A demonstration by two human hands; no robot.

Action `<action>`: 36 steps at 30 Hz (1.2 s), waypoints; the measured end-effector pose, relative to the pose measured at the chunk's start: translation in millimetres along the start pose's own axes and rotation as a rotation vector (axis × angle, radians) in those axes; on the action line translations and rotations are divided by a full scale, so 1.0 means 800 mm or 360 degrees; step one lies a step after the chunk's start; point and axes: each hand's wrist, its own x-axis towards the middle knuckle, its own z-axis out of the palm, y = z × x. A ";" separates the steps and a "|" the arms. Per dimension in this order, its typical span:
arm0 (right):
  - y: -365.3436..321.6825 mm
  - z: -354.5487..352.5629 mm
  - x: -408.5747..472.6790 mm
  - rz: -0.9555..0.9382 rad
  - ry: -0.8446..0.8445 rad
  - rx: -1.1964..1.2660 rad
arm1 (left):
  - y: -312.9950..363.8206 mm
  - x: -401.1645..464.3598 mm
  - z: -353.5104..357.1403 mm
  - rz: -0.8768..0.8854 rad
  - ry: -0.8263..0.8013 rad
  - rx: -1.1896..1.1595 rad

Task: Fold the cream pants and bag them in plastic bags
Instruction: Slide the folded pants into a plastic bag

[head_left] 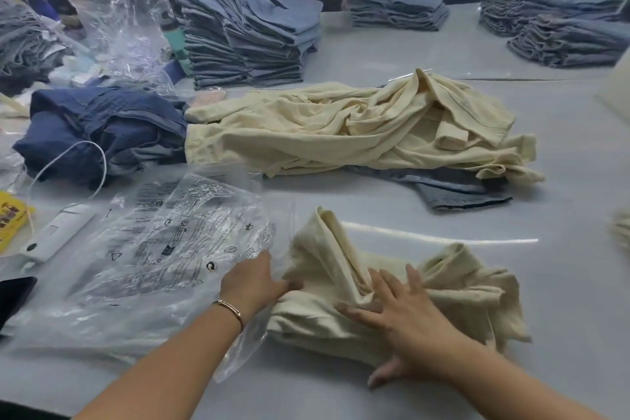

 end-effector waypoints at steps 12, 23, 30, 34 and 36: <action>-0.003 -0.012 0.027 0.0279 -0.0035 -0.0036 | -0.062 -0.010 -0.065 0.0092 0.0307 -0.0448; 0.064 -0.160 -0.023 0.0378 0.1168 0.1036 | -0.056 -0.031 -0.144 0.0293 0.0353 -0.0662; -0.041 -0.160 -0.016 -0.0209 0.1137 0.0600 | -0.023 -0.033 -0.210 0.0187 0.0368 -0.1315; -0.063 -0.139 -0.010 -0.0325 0.0984 0.0268 | 0.000 -0.047 -0.228 0.0289 0.0300 -0.1310; -0.068 -0.134 -0.002 -0.0303 0.0987 0.0228 | 0.016 -0.062 -0.225 0.0484 0.0293 -0.1092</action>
